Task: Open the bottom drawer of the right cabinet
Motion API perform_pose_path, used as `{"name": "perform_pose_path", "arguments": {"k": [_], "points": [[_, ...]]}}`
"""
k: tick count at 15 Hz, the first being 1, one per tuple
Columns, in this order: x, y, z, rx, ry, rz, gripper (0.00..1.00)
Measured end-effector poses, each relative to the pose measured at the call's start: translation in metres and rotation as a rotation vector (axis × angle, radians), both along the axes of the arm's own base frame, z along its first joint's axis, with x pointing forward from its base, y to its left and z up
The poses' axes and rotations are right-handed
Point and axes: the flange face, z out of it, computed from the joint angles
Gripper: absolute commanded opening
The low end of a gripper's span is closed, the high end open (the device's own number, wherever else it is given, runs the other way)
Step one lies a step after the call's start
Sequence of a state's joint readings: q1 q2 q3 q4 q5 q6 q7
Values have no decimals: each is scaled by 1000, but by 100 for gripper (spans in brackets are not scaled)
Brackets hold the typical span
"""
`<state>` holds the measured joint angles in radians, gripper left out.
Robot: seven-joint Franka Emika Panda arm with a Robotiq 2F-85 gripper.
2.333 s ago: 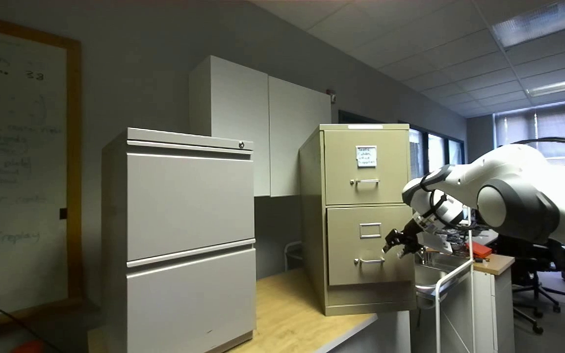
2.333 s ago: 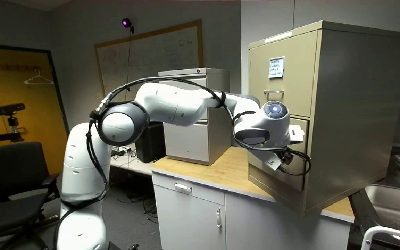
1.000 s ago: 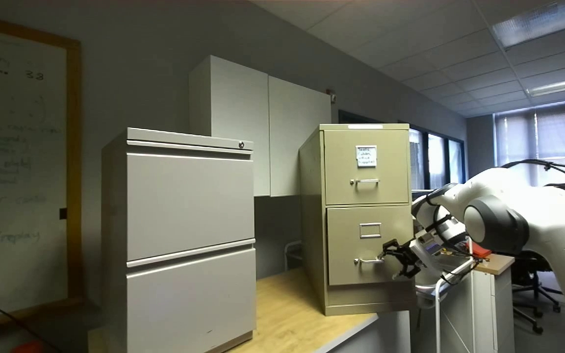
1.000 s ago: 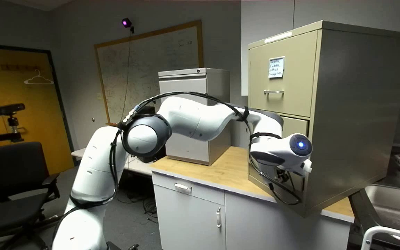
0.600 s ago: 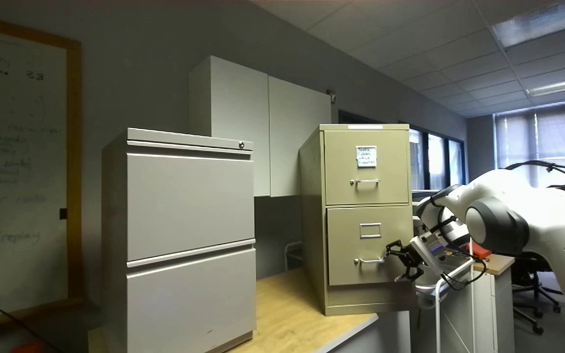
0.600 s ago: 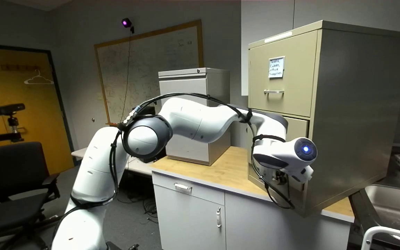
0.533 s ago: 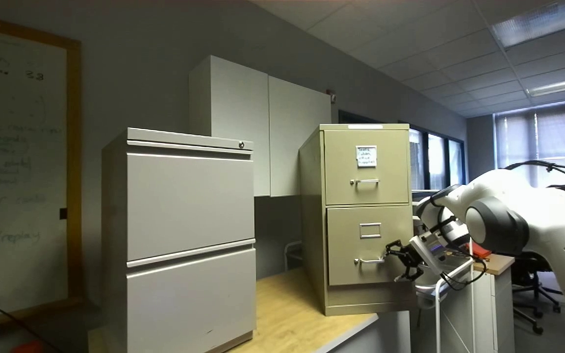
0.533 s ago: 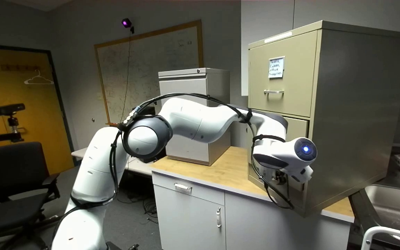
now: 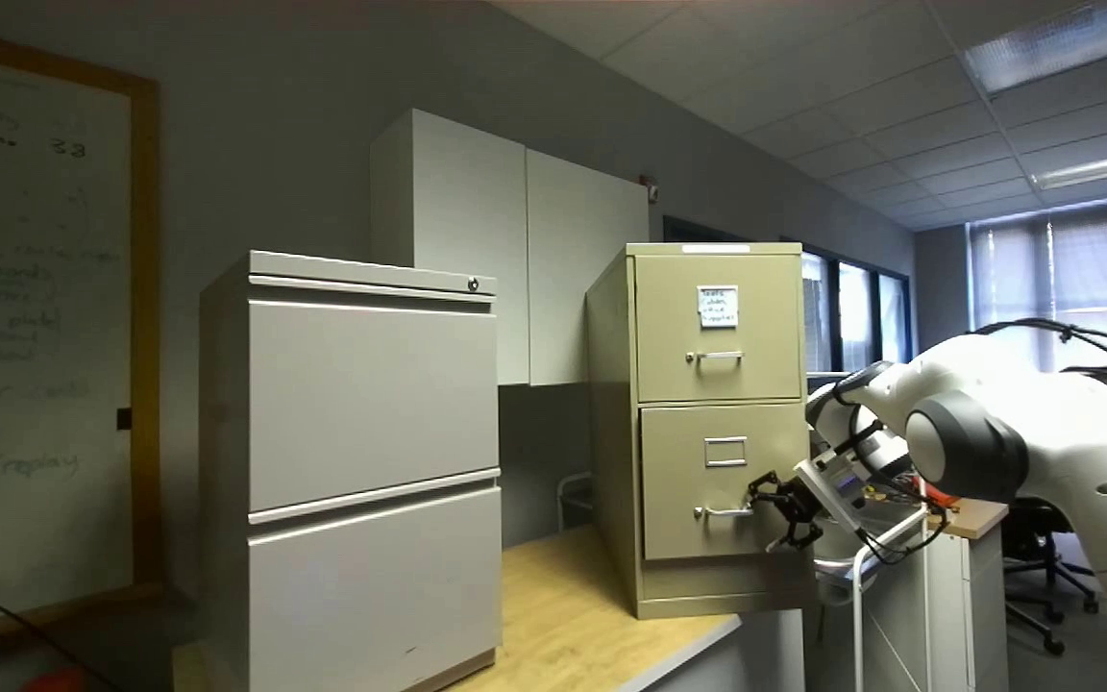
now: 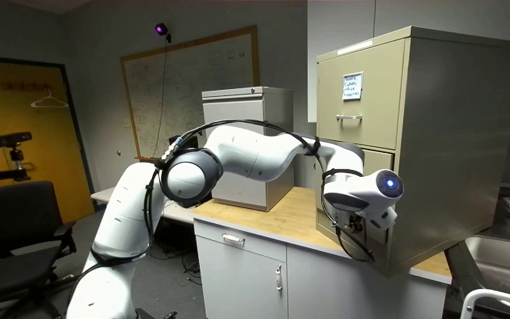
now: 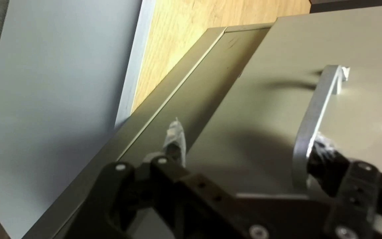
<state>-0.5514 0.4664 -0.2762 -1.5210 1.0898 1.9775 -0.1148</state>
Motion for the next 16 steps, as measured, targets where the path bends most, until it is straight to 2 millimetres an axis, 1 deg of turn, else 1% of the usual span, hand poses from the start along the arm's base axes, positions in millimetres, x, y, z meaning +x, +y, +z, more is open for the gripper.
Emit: {"name": "perform_pose_path", "arguments": {"k": [2, 3, 5, 6, 8, 9, 10, 11, 14, 16], "points": [[5, 1, 10, -22, 20, 10, 44], [8, 2, 16, -40, 40, 16, 36], [14, 4, 31, -81, 85, 28, 23], [17, 6, 38, -100, 107, 33, 14], [25, 10, 50, -138, 142, 45, 0], [29, 12, 55, -158, 157, 55, 0], [32, 14, 59, -181, 175, 68, 3], [35, 15, 62, -206, 192, 84, 4], [42, 22, 69, -290, 224, 128, 4], [45, 31, 74, -363, 245, 140, 4]]}}
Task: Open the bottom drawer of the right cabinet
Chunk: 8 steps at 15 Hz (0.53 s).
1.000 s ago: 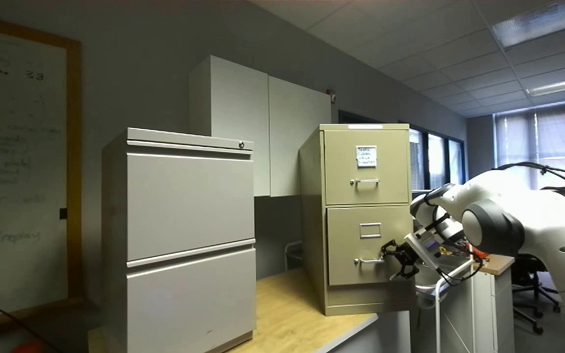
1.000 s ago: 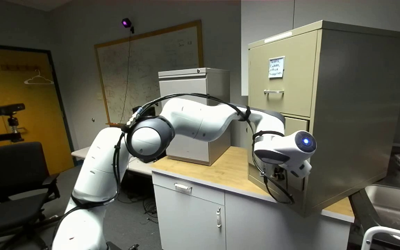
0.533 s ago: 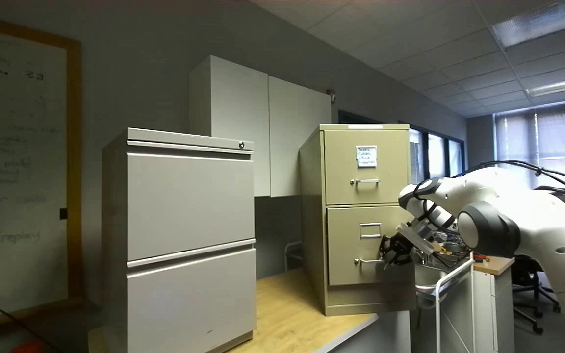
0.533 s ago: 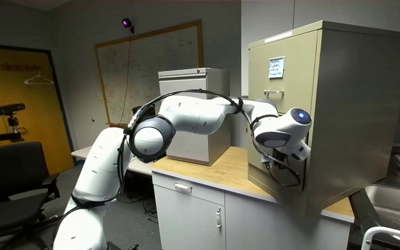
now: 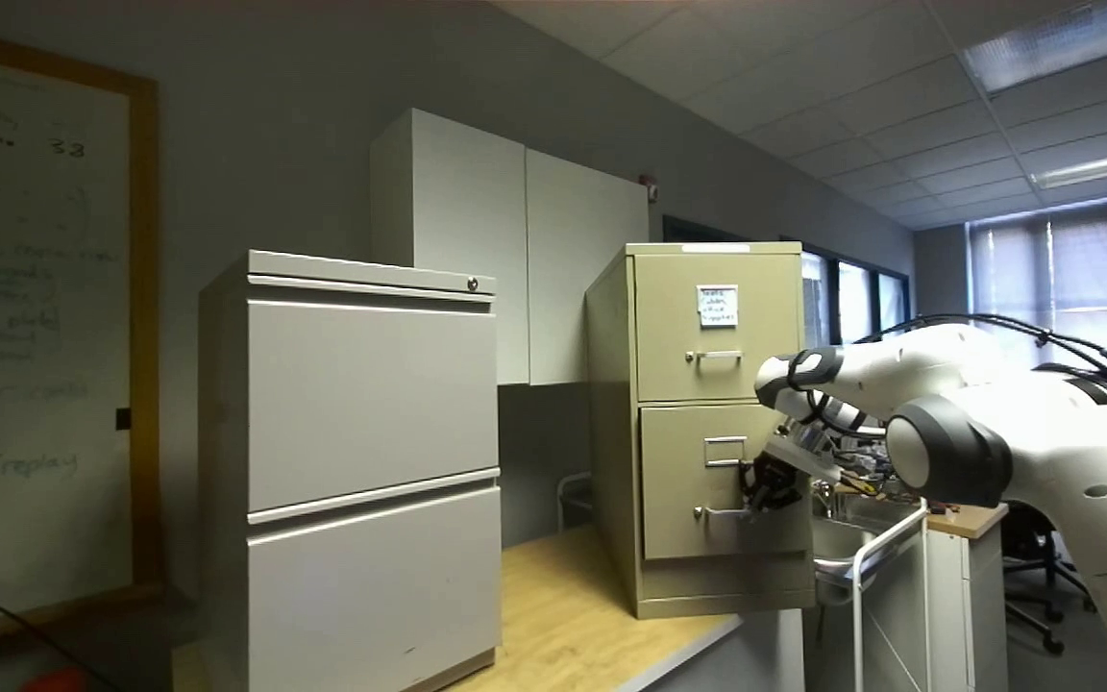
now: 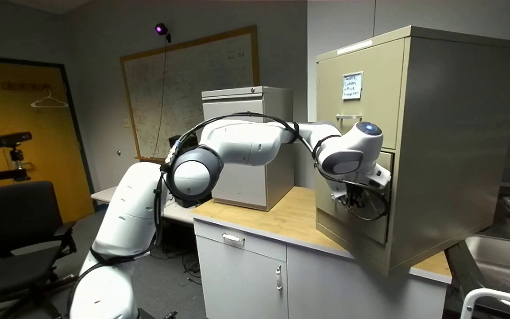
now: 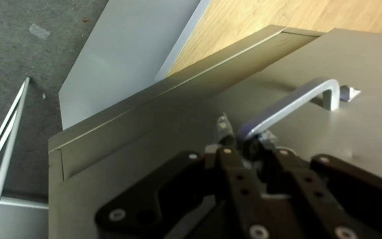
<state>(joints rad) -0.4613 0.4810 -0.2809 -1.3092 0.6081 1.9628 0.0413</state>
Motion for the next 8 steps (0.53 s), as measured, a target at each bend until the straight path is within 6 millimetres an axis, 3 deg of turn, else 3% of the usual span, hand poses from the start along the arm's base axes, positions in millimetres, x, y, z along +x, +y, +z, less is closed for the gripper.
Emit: {"name": "perform_pose_path", "arguments": {"k": [8], "points": [[-11, 39, 8, -237, 39, 70, 4]]}}
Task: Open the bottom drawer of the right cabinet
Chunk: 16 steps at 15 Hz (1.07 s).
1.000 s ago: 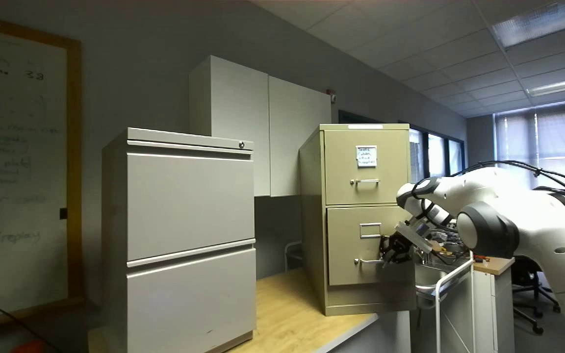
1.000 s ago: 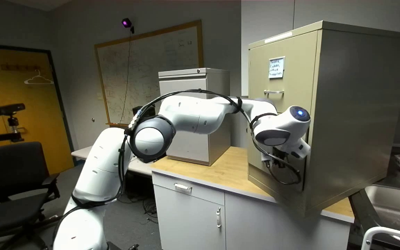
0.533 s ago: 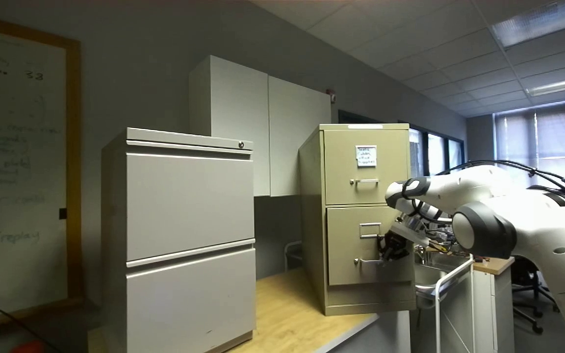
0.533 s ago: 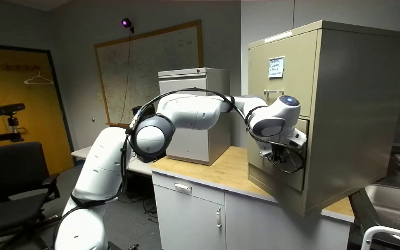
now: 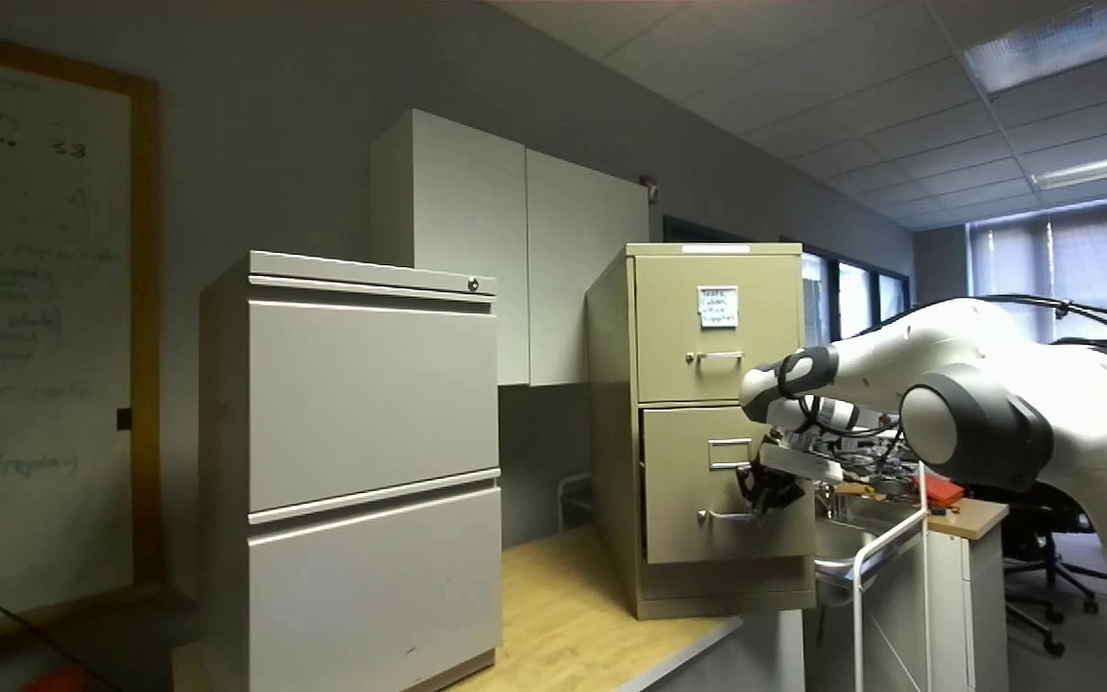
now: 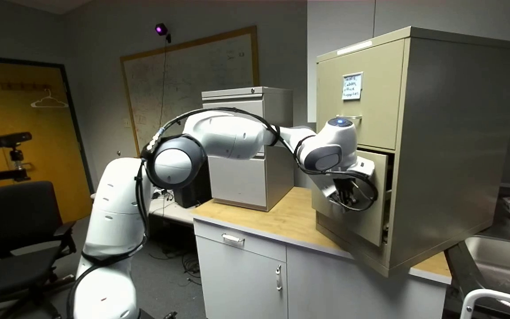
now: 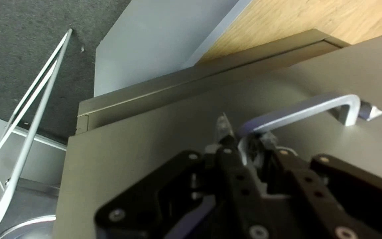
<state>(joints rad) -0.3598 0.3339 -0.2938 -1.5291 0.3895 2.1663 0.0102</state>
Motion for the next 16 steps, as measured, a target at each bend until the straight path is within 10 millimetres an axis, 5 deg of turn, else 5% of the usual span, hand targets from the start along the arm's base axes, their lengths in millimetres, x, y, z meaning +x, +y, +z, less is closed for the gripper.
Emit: {"name": "perform_pose_path", "arguments": {"k": [16], "points": [[-94, 61, -2, -31, 7, 85, 4]]}}
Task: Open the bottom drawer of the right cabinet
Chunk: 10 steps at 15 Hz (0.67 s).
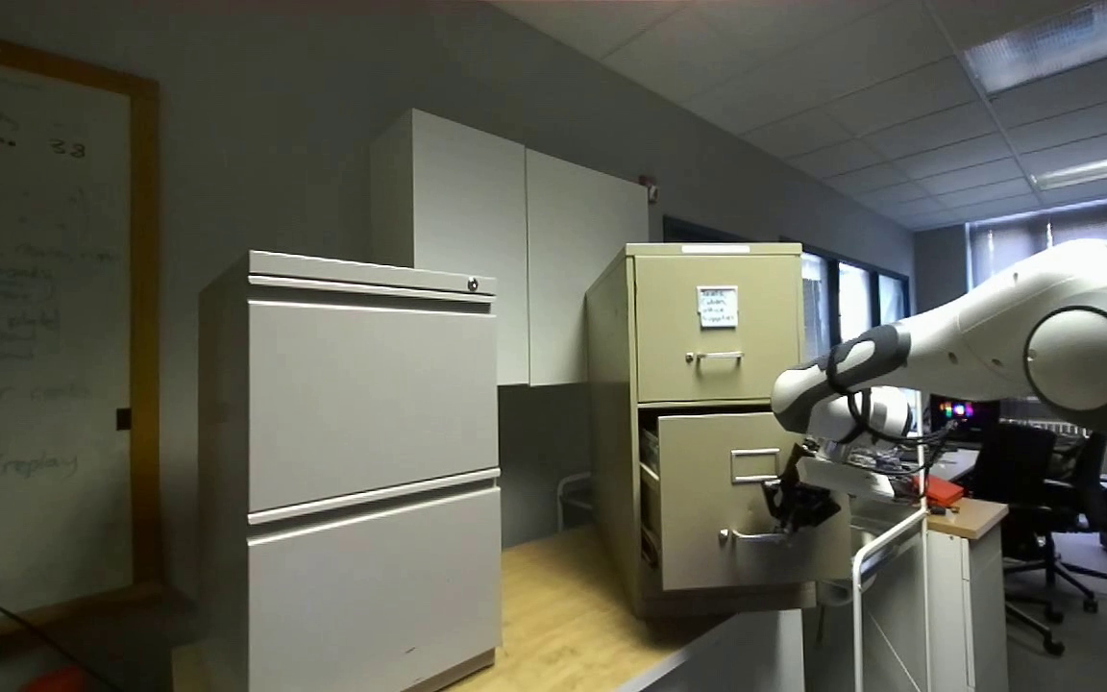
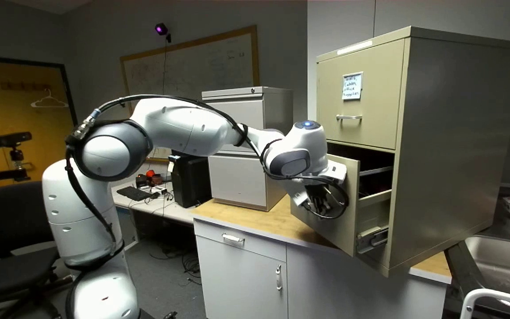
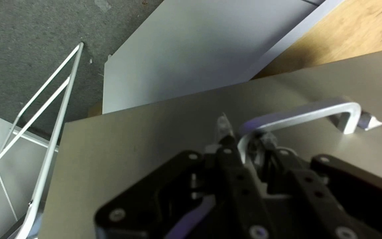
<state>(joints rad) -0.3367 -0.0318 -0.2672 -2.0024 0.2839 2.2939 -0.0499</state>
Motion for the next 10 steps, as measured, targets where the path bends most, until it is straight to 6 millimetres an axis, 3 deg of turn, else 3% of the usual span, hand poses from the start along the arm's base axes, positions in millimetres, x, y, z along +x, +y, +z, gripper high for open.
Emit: {"name": "perform_pose_path", "arguments": {"k": [10], "points": [[-67, 41, -3, -3, -14, 29, 4]]}}
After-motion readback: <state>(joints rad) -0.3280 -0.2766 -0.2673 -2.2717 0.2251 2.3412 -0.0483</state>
